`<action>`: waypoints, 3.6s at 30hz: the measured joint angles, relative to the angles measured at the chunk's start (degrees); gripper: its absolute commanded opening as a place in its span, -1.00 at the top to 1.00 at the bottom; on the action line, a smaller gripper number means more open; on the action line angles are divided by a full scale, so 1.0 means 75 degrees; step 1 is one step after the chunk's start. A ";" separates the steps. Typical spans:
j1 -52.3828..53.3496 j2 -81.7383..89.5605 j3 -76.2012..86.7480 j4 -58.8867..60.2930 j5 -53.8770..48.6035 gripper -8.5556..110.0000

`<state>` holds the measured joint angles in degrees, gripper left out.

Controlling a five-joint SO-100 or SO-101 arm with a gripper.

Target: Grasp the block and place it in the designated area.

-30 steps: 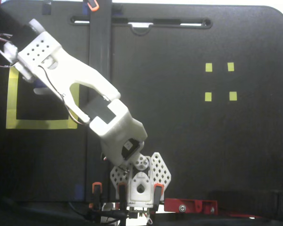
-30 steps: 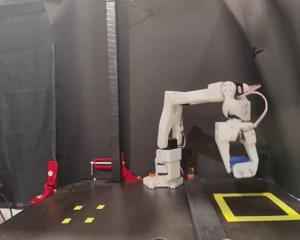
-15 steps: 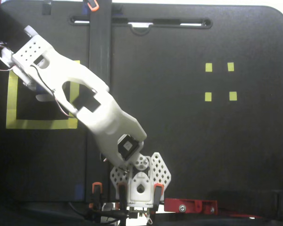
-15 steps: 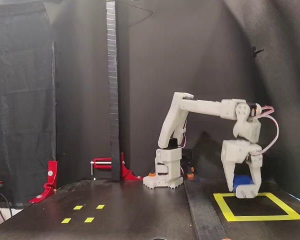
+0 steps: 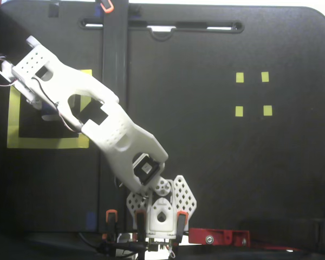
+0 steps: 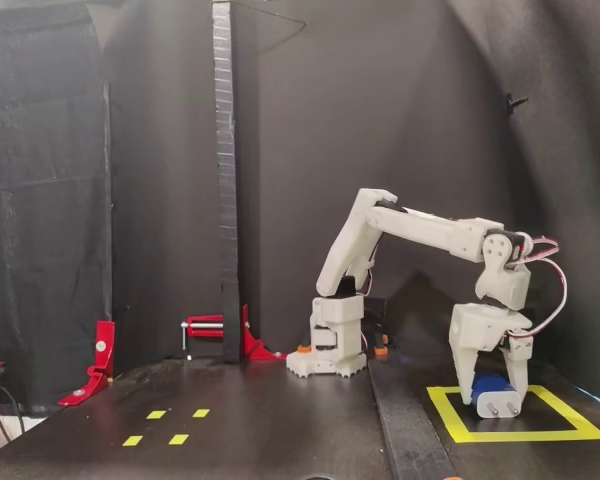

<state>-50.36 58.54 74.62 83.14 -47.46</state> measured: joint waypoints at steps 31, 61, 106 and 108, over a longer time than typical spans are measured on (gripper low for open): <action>0.0070 -0.0035 0.0000 0.0258 -0.0211 0.18; 0.0340 0.2379 0.0000 0.1617 -0.0410 0.18; 0.0516 0.2953 0.0012 0.1465 0.0703 0.86; 0.0516 0.2953 0.0012 0.1324 0.1348 0.86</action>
<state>-46.49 80.68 74.71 93.08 -37.35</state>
